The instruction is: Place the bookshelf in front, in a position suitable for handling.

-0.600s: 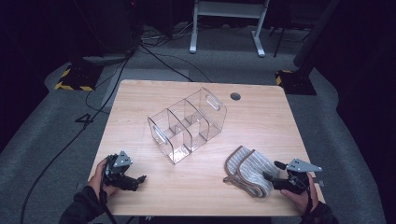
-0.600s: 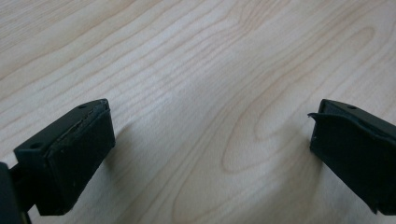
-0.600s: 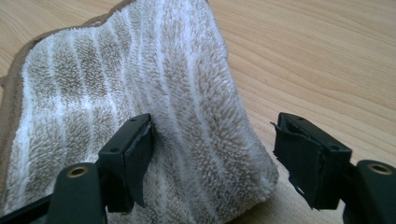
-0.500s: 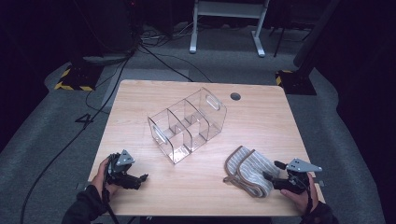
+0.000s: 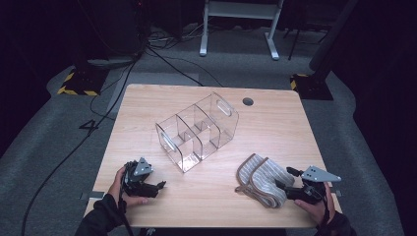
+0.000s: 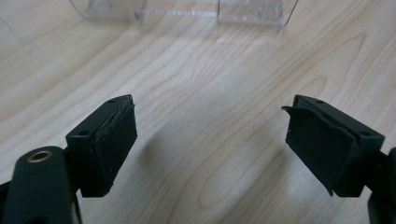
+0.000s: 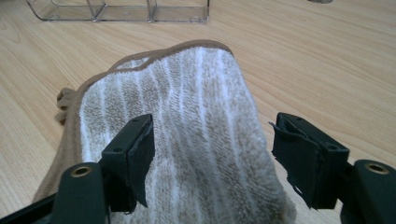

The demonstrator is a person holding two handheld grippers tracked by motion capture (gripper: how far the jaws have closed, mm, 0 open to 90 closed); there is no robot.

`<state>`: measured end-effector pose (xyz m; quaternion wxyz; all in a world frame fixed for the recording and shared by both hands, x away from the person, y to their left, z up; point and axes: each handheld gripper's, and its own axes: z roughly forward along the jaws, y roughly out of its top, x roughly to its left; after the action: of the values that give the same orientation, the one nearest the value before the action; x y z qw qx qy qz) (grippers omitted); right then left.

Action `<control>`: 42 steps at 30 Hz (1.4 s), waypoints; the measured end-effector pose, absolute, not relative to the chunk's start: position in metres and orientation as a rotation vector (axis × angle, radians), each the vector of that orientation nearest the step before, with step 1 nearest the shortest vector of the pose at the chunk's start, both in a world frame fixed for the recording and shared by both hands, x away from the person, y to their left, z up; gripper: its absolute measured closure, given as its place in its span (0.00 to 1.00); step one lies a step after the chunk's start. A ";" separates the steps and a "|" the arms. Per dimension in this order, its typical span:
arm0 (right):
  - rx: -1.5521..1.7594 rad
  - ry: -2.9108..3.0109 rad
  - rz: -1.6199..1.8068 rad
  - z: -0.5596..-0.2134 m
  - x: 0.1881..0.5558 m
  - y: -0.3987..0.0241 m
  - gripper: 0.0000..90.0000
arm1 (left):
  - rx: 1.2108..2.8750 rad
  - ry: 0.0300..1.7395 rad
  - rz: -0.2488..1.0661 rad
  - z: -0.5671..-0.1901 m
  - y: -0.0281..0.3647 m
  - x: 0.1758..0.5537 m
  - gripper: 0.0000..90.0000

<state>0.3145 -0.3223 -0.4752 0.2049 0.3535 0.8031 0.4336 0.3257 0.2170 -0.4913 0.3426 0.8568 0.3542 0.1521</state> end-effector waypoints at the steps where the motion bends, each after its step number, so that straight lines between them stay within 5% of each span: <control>1: 0.983 2.246 1.204 -0.476 0.315 -0.320 0.34 | 2.224 0.910 0.408 -0.489 0.216 0.326 0.19; 16: 0.968 2.326 1.078 -0.493 0.318 -0.307 0.34 | 2.089 0.819 0.491 -0.451 0.174 0.324 0.25; 42: 0.954 2.334 1.077 -0.495 0.319 -0.307 0.35 | 1.946 0.998 0.658 -0.439 0.146 0.344 0.27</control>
<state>0.3193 -0.3074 -0.4953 0.1988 0.3409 0.8342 0.3852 0.3438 0.1456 -0.4395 0.4160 0.7749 0.3972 0.2622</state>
